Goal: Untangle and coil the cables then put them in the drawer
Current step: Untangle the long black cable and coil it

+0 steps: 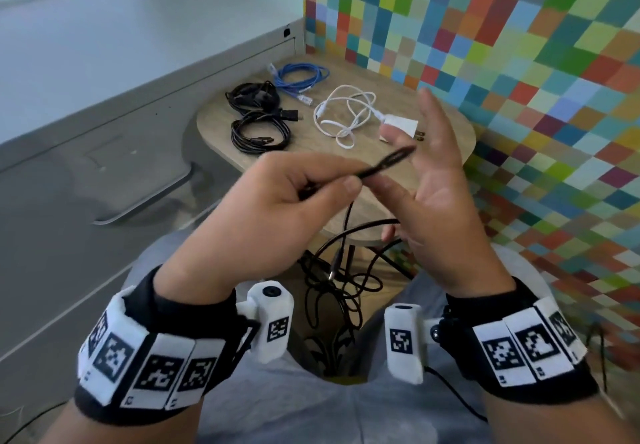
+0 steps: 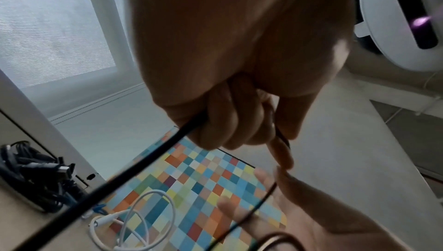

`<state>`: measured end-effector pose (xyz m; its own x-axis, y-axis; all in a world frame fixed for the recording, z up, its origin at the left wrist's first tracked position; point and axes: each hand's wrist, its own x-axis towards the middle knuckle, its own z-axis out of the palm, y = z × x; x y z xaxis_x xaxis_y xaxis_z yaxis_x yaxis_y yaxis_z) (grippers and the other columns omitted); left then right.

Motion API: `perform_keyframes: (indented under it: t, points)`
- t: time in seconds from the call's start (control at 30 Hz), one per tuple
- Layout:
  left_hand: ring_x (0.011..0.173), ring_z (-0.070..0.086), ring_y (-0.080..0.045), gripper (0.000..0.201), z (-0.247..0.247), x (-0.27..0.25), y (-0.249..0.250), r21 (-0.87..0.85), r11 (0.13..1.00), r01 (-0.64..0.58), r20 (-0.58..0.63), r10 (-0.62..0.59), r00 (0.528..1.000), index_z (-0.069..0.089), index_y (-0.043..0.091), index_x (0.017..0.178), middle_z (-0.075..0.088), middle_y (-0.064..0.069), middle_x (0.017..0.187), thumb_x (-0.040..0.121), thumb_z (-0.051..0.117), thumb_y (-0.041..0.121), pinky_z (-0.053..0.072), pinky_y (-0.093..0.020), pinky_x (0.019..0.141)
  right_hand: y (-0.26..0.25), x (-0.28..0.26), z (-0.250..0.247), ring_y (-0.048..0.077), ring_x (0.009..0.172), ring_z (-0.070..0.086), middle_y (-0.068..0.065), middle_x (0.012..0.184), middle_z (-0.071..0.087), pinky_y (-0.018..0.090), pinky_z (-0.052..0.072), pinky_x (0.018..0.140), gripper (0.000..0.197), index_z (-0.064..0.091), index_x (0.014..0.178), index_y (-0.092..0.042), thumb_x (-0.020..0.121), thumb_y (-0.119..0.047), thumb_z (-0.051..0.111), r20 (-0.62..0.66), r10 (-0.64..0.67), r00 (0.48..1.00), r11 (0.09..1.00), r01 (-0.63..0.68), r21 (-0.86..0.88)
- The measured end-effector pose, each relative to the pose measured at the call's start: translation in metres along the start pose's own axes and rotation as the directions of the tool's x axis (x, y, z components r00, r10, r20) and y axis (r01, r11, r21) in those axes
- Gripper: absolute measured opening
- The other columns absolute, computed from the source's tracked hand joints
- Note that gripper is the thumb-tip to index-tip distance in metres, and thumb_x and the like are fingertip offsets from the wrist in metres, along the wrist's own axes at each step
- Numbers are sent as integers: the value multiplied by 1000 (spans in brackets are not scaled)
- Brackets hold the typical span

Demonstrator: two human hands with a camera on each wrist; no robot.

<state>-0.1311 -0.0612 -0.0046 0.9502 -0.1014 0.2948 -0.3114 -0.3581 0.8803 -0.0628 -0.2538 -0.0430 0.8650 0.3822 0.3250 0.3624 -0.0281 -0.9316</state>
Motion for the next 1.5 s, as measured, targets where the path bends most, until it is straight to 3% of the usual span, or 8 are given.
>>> perform_keyframes:
  t: [0.1, 0.27, 0.5, 0.8, 0.97, 1.17, 1.3, 1.5]
  points:
    - [64, 58, -24, 20, 0, 0, -2, -14, 1000, 5, 26, -5, 1000, 78, 31, 111, 68, -11, 75, 100, 63, 24, 48, -34, 62, -3, -2, 4, 15, 75, 67, -9, 111, 72, 35, 54, 59, 25, 67, 119, -42, 104, -23, 60, 3, -53, 999, 998, 53, 23]
    - [61, 47, -42, 3, -6, 4, -15, -69, 995, 78, 48, -75, 996, 73, 19, 91, 55, -29, 72, 90, 73, 21, 40, -41, 57, -8, -2, 4, 20, 40, 24, 4, 59, 40, 26, 21, 41, 29, 65, 76, -22, 100, -14, 49, -118, 95, 989, 897, -33, 441]
    - [72, 68, -11, 10, -6, 10, -69, 177, 920, 350, 220, -383, 897, 73, 16, 89, 75, -5, 78, 93, 71, 7, 52, -23, 75, -16, 6, -26, 11, 35, 25, -4, 61, 34, 18, 26, 43, 27, 49, 77, -17, 102, -24, 42, -279, 178, 944, 684, 85, 725]
    - [60, 53, -9, 24, -27, 3, -83, 411, 814, 410, 245, -532, 811, 72, 19, 84, 64, 12, 69, 101, 64, 34, 43, -28, 67, -13, 11, -21, 12, 39, 27, -3, 56, 33, 21, 26, 47, 34, 56, 73, -14, 104, -11, 44, -450, 230, 863, 803, 93, 589]
    - [70, 60, -14, 38, -26, 3, -74, 239, 777, 582, 236, -628, 741, 55, 13, 86, 77, 11, 84, 110, 41, 39, 49, -34, 76, -12, 14, -16, 15, 48, 29, -3, 65, 49, 26, 32, 52, 20, 61, 78, -13, 96, -9, 54, -482, 191, 855, 871, 79, 485]
    - [55, 50, -13, 53, -31, 3, -59, 204, 879, 431, 59, -450, 891, 60, 15, 84, 53, -4, 62, 110, 30, 50, 43, -30, 62, -5, 16, -17, 14, 61, 40, -7, 73, 52, 32, 43, 60, 11, 64, 93, -15, 87, -10, 56, -471, 115, 875, 931, 70, 358]
    - [54, 28, -11, 41, -31, 10, -40, -278, 913, 299, -208, -361, 909, 66, 19, 89, 34, 5, 64, 109, 31, 30, 22, -27, 50, -1, 14, -14, 9, 75, 52, -13, 87, 57, 29, 47, 67, 19, 67, 104, -24, 86, -21, 61, -394, 24, 919, 987, 41, 154]
    - [71, 37, -19, 46, -26, 2, -13, -481, 865, 142, -95, -213, 972, 78, 7, 112, 45, -3, 79, 89, 39, 16, 27, -34, 66, -4, 6, -6, 35, 91, 65, -4, 109, 67, 43, 59, 83, 26, 67, 116, -27, 94, -15, 69, -96, -44, 994, 996, 50, 68]
